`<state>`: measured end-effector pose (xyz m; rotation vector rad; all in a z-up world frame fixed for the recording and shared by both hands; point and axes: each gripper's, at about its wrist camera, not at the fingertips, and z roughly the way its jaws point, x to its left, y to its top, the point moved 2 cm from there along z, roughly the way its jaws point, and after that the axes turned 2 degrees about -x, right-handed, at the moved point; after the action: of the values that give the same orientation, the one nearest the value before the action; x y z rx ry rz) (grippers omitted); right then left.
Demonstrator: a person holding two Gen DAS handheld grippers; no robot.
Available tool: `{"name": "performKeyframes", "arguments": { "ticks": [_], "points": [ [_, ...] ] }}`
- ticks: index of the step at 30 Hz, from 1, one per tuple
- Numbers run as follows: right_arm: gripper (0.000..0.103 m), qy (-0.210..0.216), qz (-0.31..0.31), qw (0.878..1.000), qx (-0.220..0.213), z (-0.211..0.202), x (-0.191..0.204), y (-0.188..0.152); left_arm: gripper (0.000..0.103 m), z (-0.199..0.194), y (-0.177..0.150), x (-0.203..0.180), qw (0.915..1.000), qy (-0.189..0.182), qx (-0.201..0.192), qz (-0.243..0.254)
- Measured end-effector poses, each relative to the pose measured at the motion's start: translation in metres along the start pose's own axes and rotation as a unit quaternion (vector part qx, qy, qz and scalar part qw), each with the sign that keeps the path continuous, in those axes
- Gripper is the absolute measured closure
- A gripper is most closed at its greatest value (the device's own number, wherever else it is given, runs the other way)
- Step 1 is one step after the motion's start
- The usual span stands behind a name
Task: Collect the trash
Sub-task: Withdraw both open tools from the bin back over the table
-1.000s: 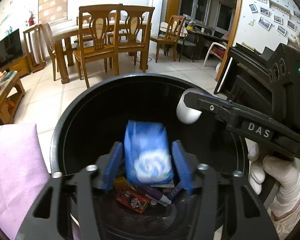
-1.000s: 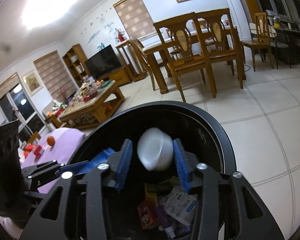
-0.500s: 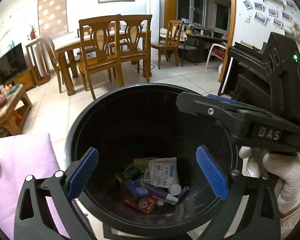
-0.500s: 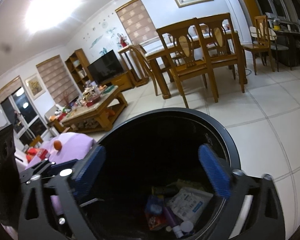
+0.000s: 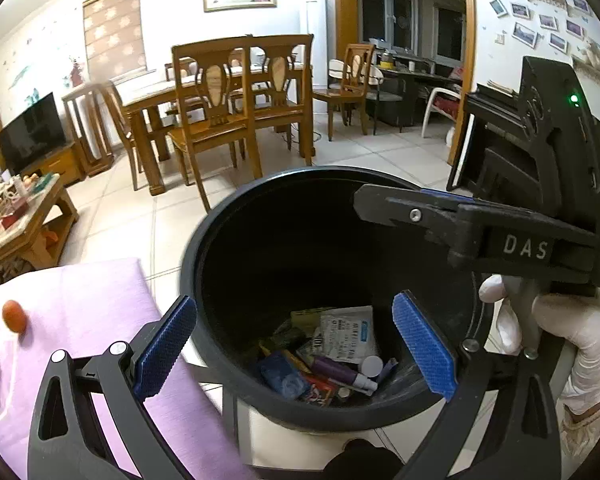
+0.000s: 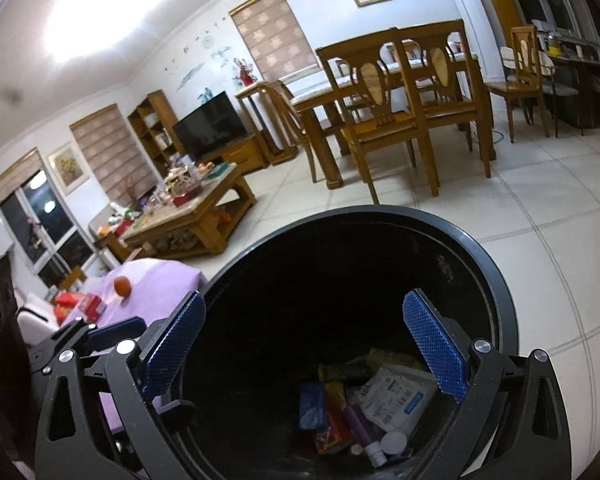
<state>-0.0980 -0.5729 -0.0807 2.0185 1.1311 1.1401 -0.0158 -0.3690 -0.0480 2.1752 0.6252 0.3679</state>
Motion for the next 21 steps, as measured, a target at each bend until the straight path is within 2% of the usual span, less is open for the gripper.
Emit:
{"name": "performKeyframes", "arguments": {
  "ticks": [6, 11, 17, 21],
  "points": [
    [0.005, 0.013, -0.015, 1.000, 0.006, 0.013, 0.030, 0.003, 0.005, -0.023, -0.009, 0.039, 0.9994, 0.024, -0.011, -0.024],
    [0.005, 0.035, -0.038, 0.999, 0.013, 0.031, 0.071, 0.002, 0.005, -0.046, -0.022, 0.088, 0.9966, 0.056, -0.015, -0.059],
    [0.005, 0.062, -0.054, 0.996, 0.032, 0.057, 0.125, 0.001, 0.005, -0.072, -0.043, 0.153, 0.9898, 0.099, -0.019, -0.101],
    [0.005, 0.081, -0.074, 0.993, 0.043, 0.075, 0.165, -0.001, 0.005, -0.086, -0.058, 0.203, 0.9819, 0.141, -0.012, -0.127]
  ]
}}
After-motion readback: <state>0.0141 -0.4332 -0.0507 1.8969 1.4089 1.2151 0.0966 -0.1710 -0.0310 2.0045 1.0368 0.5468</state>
